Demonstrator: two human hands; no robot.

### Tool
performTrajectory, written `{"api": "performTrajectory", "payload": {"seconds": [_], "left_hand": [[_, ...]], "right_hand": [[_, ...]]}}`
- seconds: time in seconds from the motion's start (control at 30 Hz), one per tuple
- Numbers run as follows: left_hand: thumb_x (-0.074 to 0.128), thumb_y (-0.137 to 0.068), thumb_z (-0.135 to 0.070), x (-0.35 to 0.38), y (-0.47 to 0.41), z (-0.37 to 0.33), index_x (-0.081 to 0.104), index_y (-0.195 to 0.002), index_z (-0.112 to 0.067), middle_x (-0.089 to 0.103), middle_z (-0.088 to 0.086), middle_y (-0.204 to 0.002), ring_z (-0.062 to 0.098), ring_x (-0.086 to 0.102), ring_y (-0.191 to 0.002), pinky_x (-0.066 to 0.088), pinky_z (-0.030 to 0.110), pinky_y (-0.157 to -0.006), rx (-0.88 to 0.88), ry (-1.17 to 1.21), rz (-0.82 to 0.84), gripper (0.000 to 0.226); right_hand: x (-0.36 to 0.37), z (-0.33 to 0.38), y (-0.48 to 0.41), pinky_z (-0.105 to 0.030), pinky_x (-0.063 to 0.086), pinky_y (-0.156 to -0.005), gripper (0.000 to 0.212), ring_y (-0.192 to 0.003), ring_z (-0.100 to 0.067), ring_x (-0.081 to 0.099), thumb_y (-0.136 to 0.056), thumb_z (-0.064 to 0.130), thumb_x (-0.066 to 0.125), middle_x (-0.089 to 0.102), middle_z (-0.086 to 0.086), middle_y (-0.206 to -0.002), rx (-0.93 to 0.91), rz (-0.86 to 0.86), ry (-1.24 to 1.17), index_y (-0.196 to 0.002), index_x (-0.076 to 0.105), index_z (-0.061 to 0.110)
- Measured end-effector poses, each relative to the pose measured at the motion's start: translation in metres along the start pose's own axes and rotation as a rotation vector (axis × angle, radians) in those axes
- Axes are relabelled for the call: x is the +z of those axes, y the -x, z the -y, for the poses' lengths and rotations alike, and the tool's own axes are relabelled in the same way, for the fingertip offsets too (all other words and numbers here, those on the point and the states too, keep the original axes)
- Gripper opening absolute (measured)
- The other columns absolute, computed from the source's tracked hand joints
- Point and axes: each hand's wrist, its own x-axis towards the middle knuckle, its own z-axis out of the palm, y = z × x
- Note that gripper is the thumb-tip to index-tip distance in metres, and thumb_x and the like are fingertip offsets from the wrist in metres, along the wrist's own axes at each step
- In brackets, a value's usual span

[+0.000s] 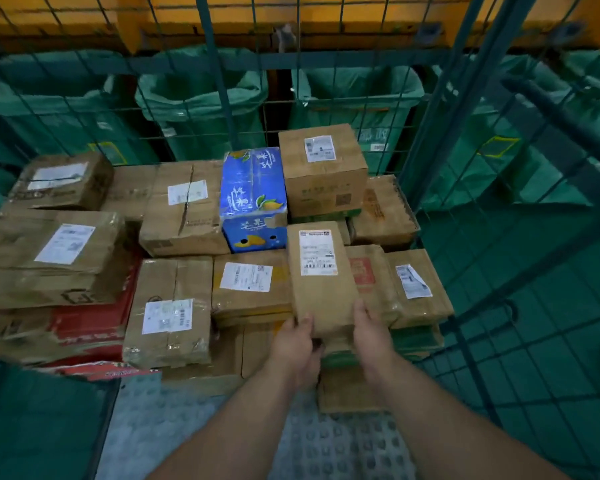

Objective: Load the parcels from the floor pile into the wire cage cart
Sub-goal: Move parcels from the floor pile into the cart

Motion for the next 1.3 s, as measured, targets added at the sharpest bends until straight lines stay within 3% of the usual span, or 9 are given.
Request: {"api": "performTrajectory", "payload": {"seconds": [0.13,0.23,0.33,0.53,0.73,0.87,1.0,1.17,1.3], "left_hand": [[0.053,-0.106,-0.012,0.012,-0.011,-0.012,0.058,-0.125,0.000,0.068,0.019,-0.119,0.030,0.068,-0.102,0.060,0.032,-0.071,0.056,0.012,-0.130,0.023],[0.051,-0.105,-0.003,0.021,-0.020,-0.016,0.064,-0.109,-0.002,0.069,0.013,-0.105,0.028,0.067,-0.100,0.058,0.039,-0.090,0.034,-0.015,-0.139,0.013],[0.053,-0.106,-0.014,0.023,-0.029,-0.003,0.069,-0.112,-0.005,0.073,0.007,-0.102,0.026,0.069,-0.101,0.055,0.043,-0.100,0.090,-0.274,-0.155,0.019],[0.052,-0.099,-0.048,0.027,-0.047,0.003,0.069,-0.126,-0.024,0.074,-0.004,-0.113,0.019,0.068,-0.109,0.053,0.043,-0.104,0.179,-0.422,-0.196,0.040],[0.048,-0.108,-0.028,0.025,-0.041,-0.025,0.059,-0.127,-0.026,0.068,0.002,-0.112,0.020,0.066,-0.104,0.055,0.035,-0.088,0.113,-0.372,-0.143,0.022],[0.050,-0.105,-0.036,0.019,-0.036,-0.022,0.038,-0.150,-0.042,0.058,-0.007,-0.130,0.019,0.058,-0.113,0.052,0.038,-0.094,0.087,-0.610,-0.056,0.046],[0.052,-0.105,-0.037,0.017,-0.009,-0.005,0.040,-0.131,-0.038,0.058,-0.009,-0.119,0.020,0.060,-0.109,0.054,0.037,-0.093,0.053,-0.607,-0.039,0.029],[0.045,-0.108,-0.030,-0.020,0.036,0.051,0.060,-0.116,-0.023,0.069,0.003,-0.115,0.030,0.067,-0.110,0.053,0.042,-0.097,-0.123,-0.686,0.110,0.018],[0.052,-0.106,-0.034,-0.066,0.068,0.097,0.066,-0.114,-0.017,0.073,0.005,-0.111,0.025,0.070,-0.099,0.053,0.038,-0.089,-0.282,-0.769,0.186,0.024]], "right_hand": [[0.006,0.039,0.011,-0.047,0.055,-0.100,0.022,-0.104,-0.021,0.068,-0.093,0.033,0.068,0.073,0.004,-0.110,-0.100,0.042,-0.200,-0.114,0.069,0.026],[0.006,0.049,0.004,-0.031,0.055,-0.078,0.016,-0.088,-0.014,0.064,-0.094,0.012,0.063,0.072,0.000,-0.102,-0.127,0.032,-0.148,-0.105,0.066,0.024],[-0.007,0.039,0.003,-0.022,0.041,-0.062,0.020,-0.081,-0.008,0.059,-0.096,0.024,0.063,0.070,0.002,-0.104,-0.149,-0.022,-0.014,-0.116,0.061,0.025],[-0.011,0.027,0.002,-0.029,0.046,-0.071,0.029,-0.094,-0.014,0.062,-0.098,0.047,0.062,0.067,0.005,-0.111,-0.208,0.004,0.094,-0.120,0.055,0.030],[0.015,0.064,-0.032,-0.035,0.050,-0.083,0.012,-0.095,-0.020,0.060,-0.103,0.037,0.058,0.065,0.001,-0.109,-0.184,0.091,0.175,-0.110,0.053,0.028],[0.007,0.061,-0.040,-0.036,0.052,-0.094,0.036,-0.106,-0.020,0.062,-0.099,0.044,0.062,0.067,0.002,-0.122,-0.216,0.115,0.219,-0.129,0.060,0.024],[0.000,0.044,-0.026,-0.042,0.050,-0.103,0.054,-0.120,-0.022,0.060,-0.095,0.065,0.053,0.064,0.009,-0.129,-0.249,0.122,0.233,-0.140,0.056,0.034],[-0.019,-0.025,0.030,-0.030,0.044,-0.086,0.033,-0.096,-0.021,0.055,-0.105,0.049,0.046,0.058,0.001,-0.097,-0.043,0.148,0.270,-0.102,0.059,0.019],[-0.043,-0.133,0.091,-0.040,0.051,-0.091,0.050,-0.108,-0.024,0.066,-0.101,0.056,0.042,0.070,-0.007,-0.121,0.270,0.151,0.013,-0.122,0.065,0.017]]}}
